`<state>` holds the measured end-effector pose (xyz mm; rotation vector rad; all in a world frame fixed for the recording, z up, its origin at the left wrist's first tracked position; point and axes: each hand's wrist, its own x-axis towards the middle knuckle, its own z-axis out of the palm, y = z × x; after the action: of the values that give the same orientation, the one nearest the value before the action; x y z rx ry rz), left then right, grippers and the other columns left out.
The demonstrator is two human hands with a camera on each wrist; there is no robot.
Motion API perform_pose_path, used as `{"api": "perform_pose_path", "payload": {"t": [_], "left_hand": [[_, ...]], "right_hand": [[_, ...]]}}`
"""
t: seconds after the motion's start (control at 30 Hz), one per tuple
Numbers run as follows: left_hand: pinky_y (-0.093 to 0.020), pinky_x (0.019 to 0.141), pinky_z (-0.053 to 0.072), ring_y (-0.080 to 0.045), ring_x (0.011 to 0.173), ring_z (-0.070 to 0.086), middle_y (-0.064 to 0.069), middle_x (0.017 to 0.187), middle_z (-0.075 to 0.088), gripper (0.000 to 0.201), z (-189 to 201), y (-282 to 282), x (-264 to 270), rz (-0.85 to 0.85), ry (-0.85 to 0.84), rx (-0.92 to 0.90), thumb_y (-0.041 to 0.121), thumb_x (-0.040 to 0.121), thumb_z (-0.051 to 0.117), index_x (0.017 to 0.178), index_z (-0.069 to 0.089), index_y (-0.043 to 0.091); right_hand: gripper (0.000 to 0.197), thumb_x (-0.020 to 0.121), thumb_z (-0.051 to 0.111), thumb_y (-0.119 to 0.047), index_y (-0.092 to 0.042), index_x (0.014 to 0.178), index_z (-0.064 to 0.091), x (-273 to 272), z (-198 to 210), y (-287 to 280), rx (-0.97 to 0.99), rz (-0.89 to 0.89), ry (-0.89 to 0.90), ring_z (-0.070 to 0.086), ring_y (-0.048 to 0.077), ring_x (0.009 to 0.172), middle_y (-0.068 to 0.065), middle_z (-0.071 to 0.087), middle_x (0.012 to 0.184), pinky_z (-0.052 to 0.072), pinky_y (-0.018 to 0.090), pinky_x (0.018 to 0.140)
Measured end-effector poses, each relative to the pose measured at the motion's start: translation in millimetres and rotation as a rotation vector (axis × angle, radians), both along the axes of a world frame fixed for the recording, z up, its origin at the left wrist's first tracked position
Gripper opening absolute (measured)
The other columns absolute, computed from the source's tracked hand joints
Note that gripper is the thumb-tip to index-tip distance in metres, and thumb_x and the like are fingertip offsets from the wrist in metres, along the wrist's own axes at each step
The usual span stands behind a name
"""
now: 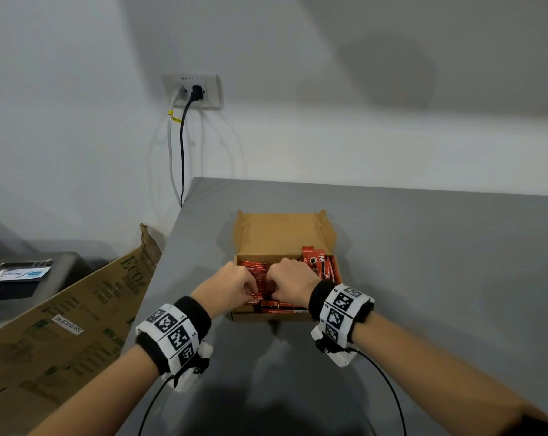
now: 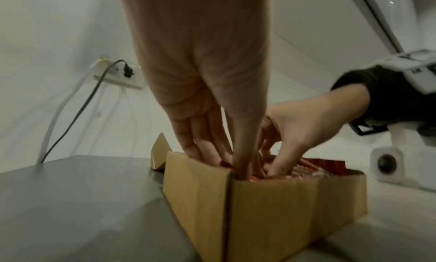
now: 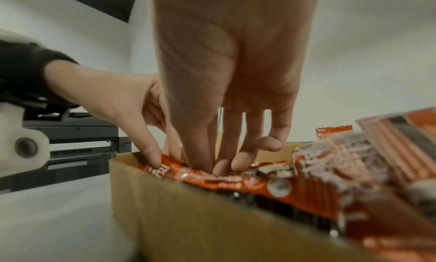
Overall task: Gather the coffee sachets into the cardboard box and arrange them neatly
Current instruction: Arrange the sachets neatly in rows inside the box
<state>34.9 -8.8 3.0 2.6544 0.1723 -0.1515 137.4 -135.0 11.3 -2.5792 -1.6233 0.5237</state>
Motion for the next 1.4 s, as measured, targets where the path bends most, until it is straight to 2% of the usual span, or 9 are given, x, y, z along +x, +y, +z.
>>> {"api": "perform_pose_path", "payload": {"t": [0.1, 0.3, 0.47, 0.67, 0.97, 1.03, 1.13, 1.27, 1.4], "left_hand": [[-0.026, 0.076, 0.05, -0.019, 0.086, 0.063, -0.006, 0.091, 0.07, 0.016, -7, 0, 3, 0.004, -0.004, 0.107, 0.005, 0.082, 0.059, 0.09, 0.073, 0.008], [-0.022, 0.076, 0.028, -0.02, 0.09, 0.057, -0.002, 0.094, 0.065, 0.013, -17, -2, 5, -0.035, -0.012, 0.266, 0.008, 0.084, 0.053, 0.088, 0.065, 0.01], [-0.025, 0.077, 0.027, -0.013, 0.084, 0.051, 0.007, 0.095, 0.053, 0.006, -20, -1, 3, -0.018, -0.028, 0.275, 0.021, 0.083, 0.056, 0.086, 0.051, 0.02], [-0.025, 0.071, 0.022, -0.015, 0.081, 0.051, 0.01, 0.083, 0.043, 0.016, -25, -1, 4, -0.007, -0.026, 0.273, 0.008, 0.084, 0.048, 0.076, 0.044, 0.021], [-0.029, 0.07, 0.016, -0.011, 0.076, 0.041, 0.013, 0.077, 0.041, 0.016, -22, -4, 1, 0.002, 0.004, 0.294, 0.009, 0.079, 0.05, 0.072, 0.044, 0.022], [-0.03, 0.071, 0.015, -0.009, 0.077, 0.039, 0.013, 0.079, 0.043, 0.015, -19, -3, 0, 0.01, -0.027, 0.28, 0.013, 0.077, 0.053, 0.069, 0.044, 0.022], [-0.029, 0.072, 0.016, -0.009, 0.079, 0.04, 0.012, 0.08, 0.044, 0.014, -13, -1, 1, 0.043, -0.067, 0.246, 0.016, 0.075, 0.055, 0.069, 0.044, 0.022], [-0.029, 0.075, 0.02, -0.008, 0.081, 0.042, 0.01, 0.083, 0.048, 0.013, -4, -6, 4, 0.077, -0.125, 0.182, 0.015, 0.076, 0.055, 0.076, 0.046, 0.024], [-0.027, 0.077, 0.029, -0.006, 0.078, 0.045, 0.011, 0.09, 0.051, 0.012, 1, -8, 2, 0.081, -0.221, 0.059, 0.012, 0.087, 0.05, 0.091, 0.056, 0.021]], "right_hand": [[0.015, 0.084, 0.059, -0.009, -0.003, 0.098, 0.06, -1, -2, 2, -0.005, 0.012, 0.003, 0.06, 0.035, 0.093, 0.018, 0.062, 0.102, 0.046, 0.036, 0.075], [0.005, 0.082, 0.059, 0.0, 0.0, 0.086, 0.06, 2, -1, -1, -0.012, 0.031, 0.046, 0.061, 0.032, 0.084, 0.017, 0.063, 0.092, 0.043, 0.032, 0.063], [0.011, 0.083, 0.053, 0.004, -0.001, 0.091, 0.058, 0, -2, -3, -0.019, 0.06, -0.012, 0.06, 0.033, 0.09, 0.018, 0.061, 0.099, 0.039, 0.031, 0.065], [0.016, 0.081, 0.052, 0.004, -0.011, 0.075, 0.048, 1, -7, -4, 0.021, 0.018, 0.02, 0.056, 0.028, 0.083, 0.015, 0.058, 0.097, 0.046, 0.036, 0.069], [0.011, 0.086, 0.063, -0.016, -0.009, 0.092, 0.069, 14, 8, -17, 0.132, -0.027, 0.143, 0.054, 0.01, 0.074, -0.005, 0.058, 0.079, 0.044, 0.022, 0.071], [0.017, 0.087, 0.063, -0.026, -0.011, 0.09, 0.072, 17, 9, -25, 0.104, -0.017, 0.154, 0.054, 0.007, 0.069, -0.01, 0.056, 0.073, 0.042, 0.02, 0.068], [0.024, 0.085, 0.065, -0.033, -0.011, 0.092, 0.073, 16, 4, -35, 0.011, 0.041, 0.172, 0.061, 0.012, 0.081, -0.001, 0.067, 0.088, 0.048, 0.024, 0.076], [0.018, 0.082, 0.07, -0.027, -0.013, 0.091, 0.072, 18, -6, -37, 0.023, 0.062, 0.167, 0.056, 0.014, 0.09, 0.002, 0.062, 0.1, 0.046, 0.025, 0.081], [0.008, 0.084, 0.067, -0.025, -0.017, 0.084, 0.065, 21, -4, -43, 0.134, 0.015, 0.244, 0.052, 0.01, 0.082, -0.004, 0.056, 0.091, 0.043, 0.023, 0.075]]}}
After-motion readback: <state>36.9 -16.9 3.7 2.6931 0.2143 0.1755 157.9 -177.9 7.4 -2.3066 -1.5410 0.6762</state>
